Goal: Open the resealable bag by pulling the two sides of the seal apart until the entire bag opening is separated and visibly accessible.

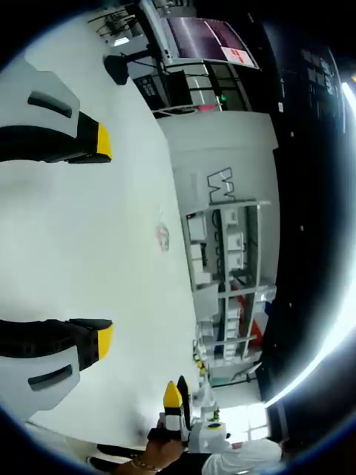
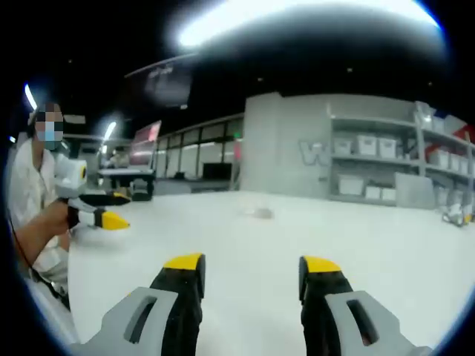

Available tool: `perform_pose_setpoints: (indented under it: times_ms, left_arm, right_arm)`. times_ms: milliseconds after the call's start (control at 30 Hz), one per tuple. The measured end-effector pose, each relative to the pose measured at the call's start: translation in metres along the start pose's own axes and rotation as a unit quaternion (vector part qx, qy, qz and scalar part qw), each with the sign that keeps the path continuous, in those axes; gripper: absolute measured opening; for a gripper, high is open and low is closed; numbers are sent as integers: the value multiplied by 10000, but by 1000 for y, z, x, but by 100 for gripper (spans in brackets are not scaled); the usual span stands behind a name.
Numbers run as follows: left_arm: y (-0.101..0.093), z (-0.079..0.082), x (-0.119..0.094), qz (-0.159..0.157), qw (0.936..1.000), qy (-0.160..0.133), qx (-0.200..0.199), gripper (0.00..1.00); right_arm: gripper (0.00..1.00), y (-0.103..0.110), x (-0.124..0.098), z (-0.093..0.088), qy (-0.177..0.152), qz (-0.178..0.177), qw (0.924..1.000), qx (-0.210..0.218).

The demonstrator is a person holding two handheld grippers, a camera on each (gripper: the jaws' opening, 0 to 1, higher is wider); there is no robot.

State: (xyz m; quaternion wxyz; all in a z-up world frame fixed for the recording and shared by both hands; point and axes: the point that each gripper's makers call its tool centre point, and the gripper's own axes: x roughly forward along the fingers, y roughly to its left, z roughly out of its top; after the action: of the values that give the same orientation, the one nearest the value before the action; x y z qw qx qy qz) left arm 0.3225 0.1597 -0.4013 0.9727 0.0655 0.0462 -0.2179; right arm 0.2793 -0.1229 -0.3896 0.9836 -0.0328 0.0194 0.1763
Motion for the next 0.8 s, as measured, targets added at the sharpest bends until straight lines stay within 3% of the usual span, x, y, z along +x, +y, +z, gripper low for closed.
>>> perform_pose_setpoints:
  times_ms: [800]
  left_arm:
    - [2,5,3,12,10000,-6,32,85]
  right_arm:
    - [49,-9,1,-2,117,-76,9999,-13]
